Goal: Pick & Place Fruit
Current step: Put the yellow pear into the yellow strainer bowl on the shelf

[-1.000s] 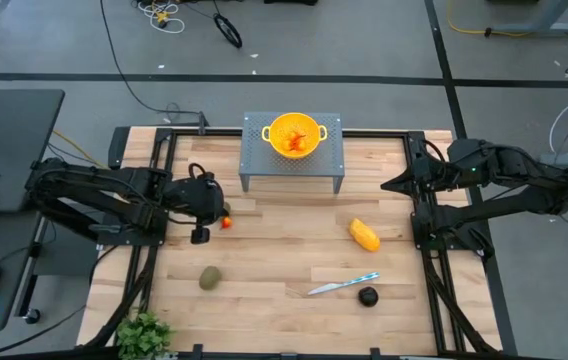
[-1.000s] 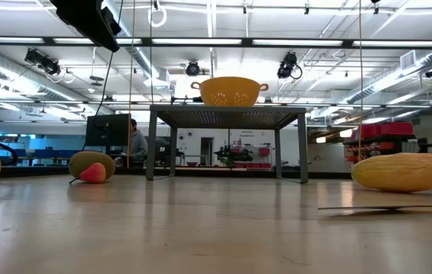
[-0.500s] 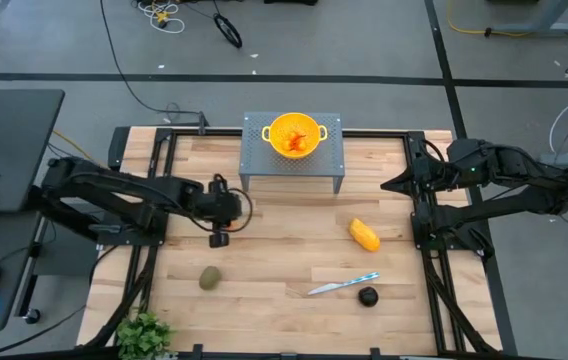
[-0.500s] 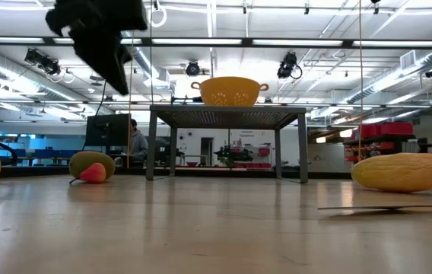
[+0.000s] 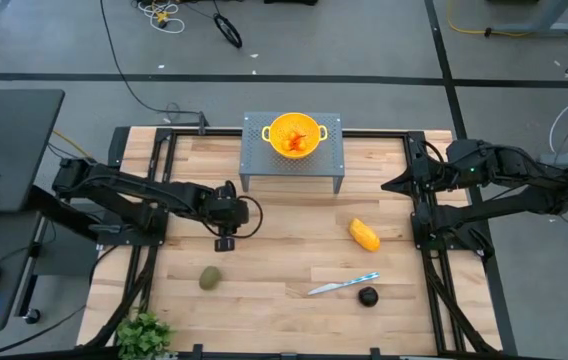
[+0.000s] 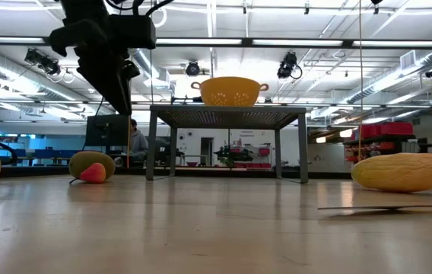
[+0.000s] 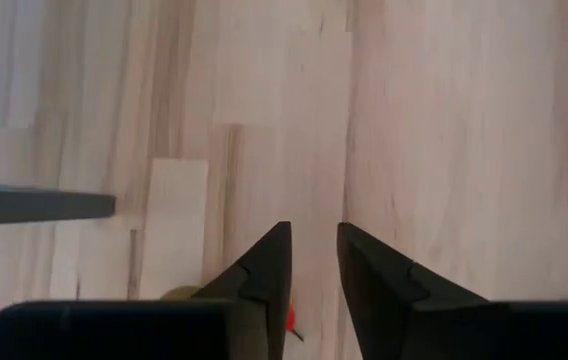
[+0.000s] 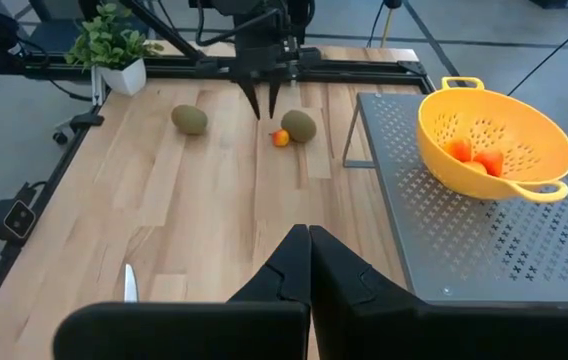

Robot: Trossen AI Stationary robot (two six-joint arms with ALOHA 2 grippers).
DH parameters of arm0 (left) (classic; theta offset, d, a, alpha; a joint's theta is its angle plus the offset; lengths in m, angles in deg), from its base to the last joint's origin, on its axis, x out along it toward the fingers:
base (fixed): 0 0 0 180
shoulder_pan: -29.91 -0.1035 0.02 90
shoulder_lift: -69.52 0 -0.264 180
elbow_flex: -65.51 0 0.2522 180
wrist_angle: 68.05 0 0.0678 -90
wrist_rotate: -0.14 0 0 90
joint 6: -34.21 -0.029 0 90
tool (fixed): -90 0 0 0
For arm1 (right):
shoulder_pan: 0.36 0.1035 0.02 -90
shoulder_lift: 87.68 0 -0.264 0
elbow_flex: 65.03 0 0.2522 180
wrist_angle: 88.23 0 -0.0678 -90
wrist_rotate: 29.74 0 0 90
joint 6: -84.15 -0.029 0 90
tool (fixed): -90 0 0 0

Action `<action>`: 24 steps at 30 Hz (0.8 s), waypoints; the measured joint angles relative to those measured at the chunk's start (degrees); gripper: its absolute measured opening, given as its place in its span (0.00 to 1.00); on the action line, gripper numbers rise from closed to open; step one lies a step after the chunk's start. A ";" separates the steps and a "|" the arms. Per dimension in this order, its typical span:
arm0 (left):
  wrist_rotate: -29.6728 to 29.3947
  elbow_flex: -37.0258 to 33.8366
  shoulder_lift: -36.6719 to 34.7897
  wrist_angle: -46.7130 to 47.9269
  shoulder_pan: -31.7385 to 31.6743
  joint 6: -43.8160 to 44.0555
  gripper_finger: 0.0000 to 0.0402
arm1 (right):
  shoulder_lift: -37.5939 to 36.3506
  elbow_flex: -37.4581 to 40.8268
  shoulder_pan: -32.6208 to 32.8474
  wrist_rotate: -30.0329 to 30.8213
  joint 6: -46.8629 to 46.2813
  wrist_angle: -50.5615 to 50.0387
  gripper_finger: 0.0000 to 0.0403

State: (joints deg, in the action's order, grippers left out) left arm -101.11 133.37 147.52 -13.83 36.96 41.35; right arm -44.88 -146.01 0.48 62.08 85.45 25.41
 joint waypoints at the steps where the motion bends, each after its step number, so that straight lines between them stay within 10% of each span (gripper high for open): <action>1: -0.49 0.01 0.00 -0.02 0.00 0.28 0.24 | 0.00 0.00 -0.02 0.00 0.00 -0.02 0.00; 24: -1.25 -10.39 -0.02 -2.91 0.00 7.38 0.68 | 0.00 0.00 0.00 0.00 0.02 -0.43 0.00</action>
State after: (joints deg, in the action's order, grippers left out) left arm -102.36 122.97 147.50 -16.74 36.96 48.73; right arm -44.88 -146.01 0.47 62.08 85.46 24.97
